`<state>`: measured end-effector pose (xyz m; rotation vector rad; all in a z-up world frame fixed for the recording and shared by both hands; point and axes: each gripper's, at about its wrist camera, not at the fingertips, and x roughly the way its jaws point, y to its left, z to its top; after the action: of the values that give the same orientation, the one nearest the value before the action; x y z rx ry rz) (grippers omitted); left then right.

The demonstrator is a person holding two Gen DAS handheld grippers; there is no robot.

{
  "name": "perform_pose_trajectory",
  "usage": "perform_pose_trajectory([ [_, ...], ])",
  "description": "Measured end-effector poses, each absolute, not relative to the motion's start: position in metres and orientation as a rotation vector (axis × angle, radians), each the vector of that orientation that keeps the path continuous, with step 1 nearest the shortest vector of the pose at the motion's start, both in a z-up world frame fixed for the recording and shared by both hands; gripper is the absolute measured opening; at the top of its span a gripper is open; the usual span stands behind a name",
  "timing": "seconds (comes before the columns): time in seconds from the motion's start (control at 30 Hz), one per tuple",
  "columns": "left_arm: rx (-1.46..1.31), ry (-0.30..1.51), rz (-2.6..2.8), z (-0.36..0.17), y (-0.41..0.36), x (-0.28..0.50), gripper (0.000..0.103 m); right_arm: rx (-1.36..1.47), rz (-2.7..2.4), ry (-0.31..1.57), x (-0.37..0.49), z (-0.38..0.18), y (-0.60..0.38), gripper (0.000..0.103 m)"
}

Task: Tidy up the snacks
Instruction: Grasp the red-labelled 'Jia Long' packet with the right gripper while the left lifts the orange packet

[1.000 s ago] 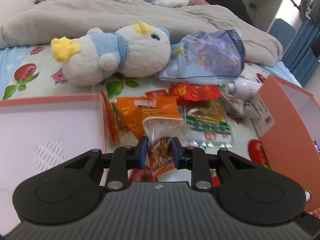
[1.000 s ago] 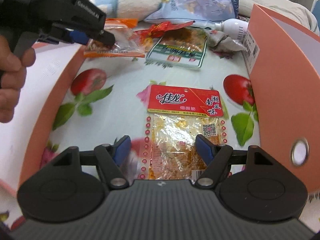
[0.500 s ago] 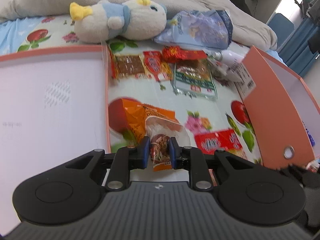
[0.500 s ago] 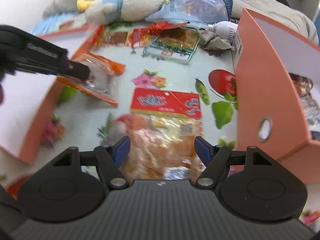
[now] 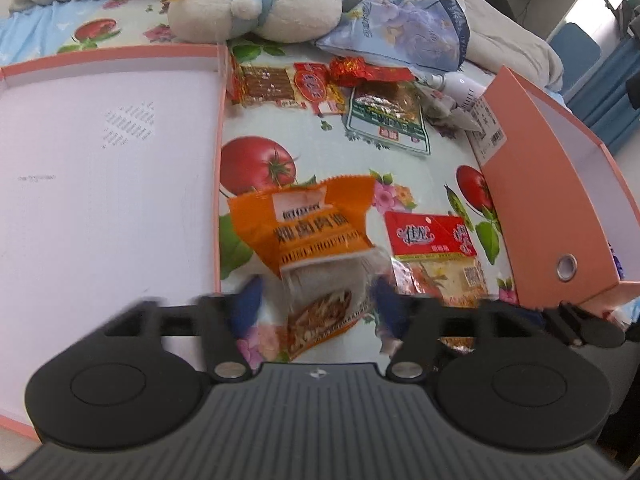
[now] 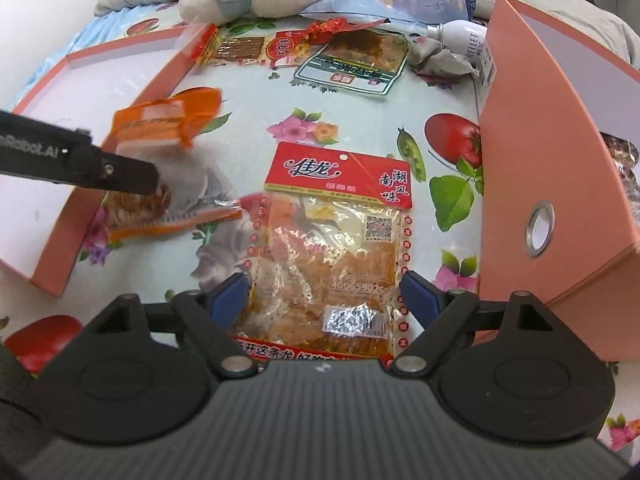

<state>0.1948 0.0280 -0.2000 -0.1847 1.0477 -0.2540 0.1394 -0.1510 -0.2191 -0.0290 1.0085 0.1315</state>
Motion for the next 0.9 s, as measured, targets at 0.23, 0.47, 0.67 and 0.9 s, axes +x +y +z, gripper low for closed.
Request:
perform_pose_trajectory([
  [0.23, -0.191, 1.058, -0.209, -0.206, 0.016, 0.208, 0.074, -0.042, 0.166, 0.975, 0.132, -0.223, -0.153, 0.087],
  [0.47, -0.114, 1.01, -0.233, -0.21, -0.002, 0.223, 0.074, -0.052, 0.188, 0.982, 0.131, -0.224, -0.154, 0.086],
  [0.67, -0.09, 1.031, -0.252, -0.222, -0.009, 0.232, 0.072, -0.067, 0.216, 0.98, 0.131, -0.22, -0.153, 0.069],
  [0.9, -0.105, 1.005, -0.239, -0.225, -0.007, 0.224, 0.052, -0.098, 0.253, 0.977, 0.13, -0.213, -0.147, 0.044],
])
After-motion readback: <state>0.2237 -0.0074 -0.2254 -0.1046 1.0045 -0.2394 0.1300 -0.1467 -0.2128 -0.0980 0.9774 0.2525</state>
